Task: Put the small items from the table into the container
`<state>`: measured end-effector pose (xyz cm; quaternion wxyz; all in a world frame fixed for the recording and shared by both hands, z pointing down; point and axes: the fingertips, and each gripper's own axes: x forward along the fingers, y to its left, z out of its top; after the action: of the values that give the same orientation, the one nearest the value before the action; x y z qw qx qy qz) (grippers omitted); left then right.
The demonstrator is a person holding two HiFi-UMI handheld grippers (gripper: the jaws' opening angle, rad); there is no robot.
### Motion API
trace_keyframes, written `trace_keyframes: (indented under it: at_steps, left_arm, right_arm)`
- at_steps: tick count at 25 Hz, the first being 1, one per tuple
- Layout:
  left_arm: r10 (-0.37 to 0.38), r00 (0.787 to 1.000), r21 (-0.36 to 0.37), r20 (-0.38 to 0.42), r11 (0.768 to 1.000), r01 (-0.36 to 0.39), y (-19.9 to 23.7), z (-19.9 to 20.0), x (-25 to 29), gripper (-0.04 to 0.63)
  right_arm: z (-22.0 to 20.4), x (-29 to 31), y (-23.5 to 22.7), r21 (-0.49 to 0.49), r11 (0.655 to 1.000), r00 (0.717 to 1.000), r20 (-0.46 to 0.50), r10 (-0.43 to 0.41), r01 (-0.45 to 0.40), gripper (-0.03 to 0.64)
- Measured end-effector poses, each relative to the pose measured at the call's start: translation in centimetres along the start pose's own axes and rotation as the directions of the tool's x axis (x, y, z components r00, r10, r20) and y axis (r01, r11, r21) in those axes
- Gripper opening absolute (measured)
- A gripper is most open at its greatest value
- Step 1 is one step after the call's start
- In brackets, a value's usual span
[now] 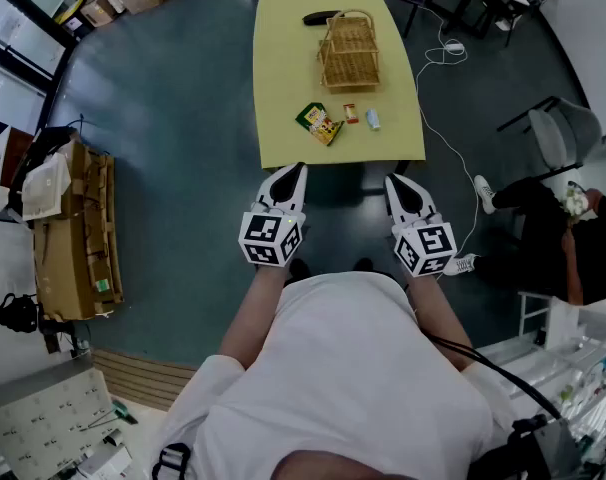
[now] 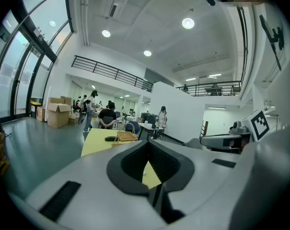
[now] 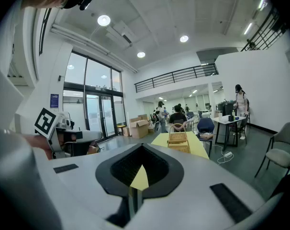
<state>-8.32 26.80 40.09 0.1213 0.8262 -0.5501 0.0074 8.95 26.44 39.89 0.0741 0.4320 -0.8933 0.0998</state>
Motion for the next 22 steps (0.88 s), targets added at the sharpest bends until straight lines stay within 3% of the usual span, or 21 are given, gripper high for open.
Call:
trace_keyframes:
  at_steps: [22]
  left_arm:
    - [0.002, 1.0, 0.008, -0.028, 1.0, -0.002, -1.4, -0.7, 0.1, 0.008]
  right_arm:
    - [-0.8, -0.9, -1.0, 0.051, 0.999, 1.0, -0.003, 0.002, -0.002, 0.012]
